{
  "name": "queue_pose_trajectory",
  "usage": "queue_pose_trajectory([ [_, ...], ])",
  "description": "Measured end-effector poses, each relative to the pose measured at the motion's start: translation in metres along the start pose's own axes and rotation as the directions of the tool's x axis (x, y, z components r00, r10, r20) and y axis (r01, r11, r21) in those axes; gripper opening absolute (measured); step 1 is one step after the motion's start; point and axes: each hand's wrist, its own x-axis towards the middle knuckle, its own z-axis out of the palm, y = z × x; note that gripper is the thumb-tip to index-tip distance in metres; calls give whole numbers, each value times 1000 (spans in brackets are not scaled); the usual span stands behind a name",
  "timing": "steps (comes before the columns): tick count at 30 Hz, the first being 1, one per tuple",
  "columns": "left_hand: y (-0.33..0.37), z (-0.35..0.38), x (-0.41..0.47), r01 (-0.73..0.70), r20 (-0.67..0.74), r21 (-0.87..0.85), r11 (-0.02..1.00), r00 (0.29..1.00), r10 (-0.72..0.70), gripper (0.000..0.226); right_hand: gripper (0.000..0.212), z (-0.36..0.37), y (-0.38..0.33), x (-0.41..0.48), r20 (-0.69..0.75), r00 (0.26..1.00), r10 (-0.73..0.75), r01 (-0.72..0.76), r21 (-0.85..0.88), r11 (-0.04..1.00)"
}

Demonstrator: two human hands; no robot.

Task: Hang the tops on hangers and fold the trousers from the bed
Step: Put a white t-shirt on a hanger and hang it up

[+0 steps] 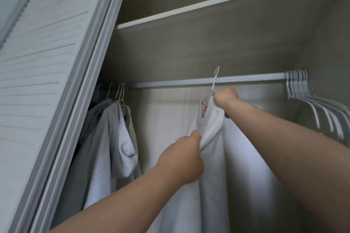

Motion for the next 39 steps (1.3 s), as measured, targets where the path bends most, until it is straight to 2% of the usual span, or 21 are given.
queue_pose_trajectory([
  [3,-8,11,12,8,-10,26,1000,1000,-7,15,29,10,12,23,-24,999,40,-39,23,999],
  [9,-21,31,23,6,-10,96,995,1000,-5,18,22,33,25,41,49,998,46,-46,-8,999],
  [12,-29,35,19,4,3,138,990,1000,-4,21,27,46,27,38,130,991,28,-26,-14,1000],
  [18,-45,28,4,3,-5,110,994,1000,-2,26,5,52,23,20,287,958,23,-54,100,994],
  [20,-50,20,1,15,1,111,994,1000,-16,23,13,44,18,9,344,939,8,-24,42,999],
  [23,-59,11,-7,45,4,124,991,999,-46,19,23,34,5,-15,442,897,10,73,-170,983],
  [27,-73,3,-16,68,20,153,986,997,-71,22,25,36,-10,-52,517,856,16,138,-258,956],
  [32,-93,-7,-27,117,41,196,974,991,-128,23,31,60,-14,-74,503,862,-57,165,-174,971],
  [36,-110,-19,-36,197,61,225,954,975,-215,21,27,92,-3,-69,486,867,-111,136,-15,991],
  [39,-126,-24,-42,267,71,232,935,954,-290,21,28,123,5,-62,487,857,-167,173,32,984],
])
